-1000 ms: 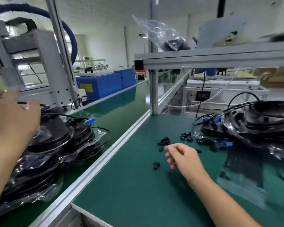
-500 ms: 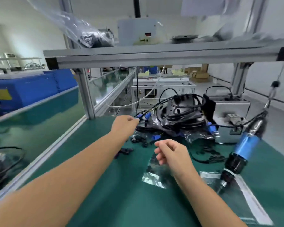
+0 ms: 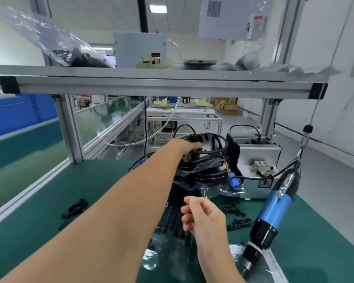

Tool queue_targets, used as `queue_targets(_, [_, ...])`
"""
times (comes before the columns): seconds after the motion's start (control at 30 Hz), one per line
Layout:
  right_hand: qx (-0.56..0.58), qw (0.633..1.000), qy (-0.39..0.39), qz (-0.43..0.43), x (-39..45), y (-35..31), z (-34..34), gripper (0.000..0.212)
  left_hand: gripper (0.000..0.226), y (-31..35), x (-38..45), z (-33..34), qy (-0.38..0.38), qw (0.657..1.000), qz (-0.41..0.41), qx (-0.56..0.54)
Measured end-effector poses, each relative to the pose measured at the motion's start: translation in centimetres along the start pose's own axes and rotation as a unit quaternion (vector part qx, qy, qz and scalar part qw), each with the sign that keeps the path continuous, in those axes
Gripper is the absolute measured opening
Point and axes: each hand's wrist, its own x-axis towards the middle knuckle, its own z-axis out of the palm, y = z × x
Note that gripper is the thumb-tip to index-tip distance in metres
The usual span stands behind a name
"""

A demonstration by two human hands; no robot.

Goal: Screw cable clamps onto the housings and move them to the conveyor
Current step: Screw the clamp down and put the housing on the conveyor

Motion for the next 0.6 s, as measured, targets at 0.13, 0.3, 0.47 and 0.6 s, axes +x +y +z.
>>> queue_targets(0.13, [-0.002, 1.0, -0.004, 0.008, -0.1, 0.1, 0.2, 0.03, 0.077, 0.7, 0.0, -0.4, -0.078, 0.996, -0.015, 0.039])
queue_targets(0.3, [-0.007, 1.0, 0.004, -0.002, -0.1, 0.0, 0.0, 0.029, 0.037, 0.2, -0.7, -0.5, -0.092, 0.983, -0.033, -0.156])
queue_targets(0.47, [-0.007, 0.999, 0.033, 0.0, 0.2, 0.0, -0.3, 0.024, 0.039, -1.5, -2.5, -2.7, -0.055, 0.953, 0.028, -0.295])
queue_targets(0.6, [0.097, 0.994, 0.038, 0.035, 0.6, -0.8, -0.7, 0.03, 0.026, -4.8, -8.1, -6.2, -0.051, 0.936, 0.03, -0.348])
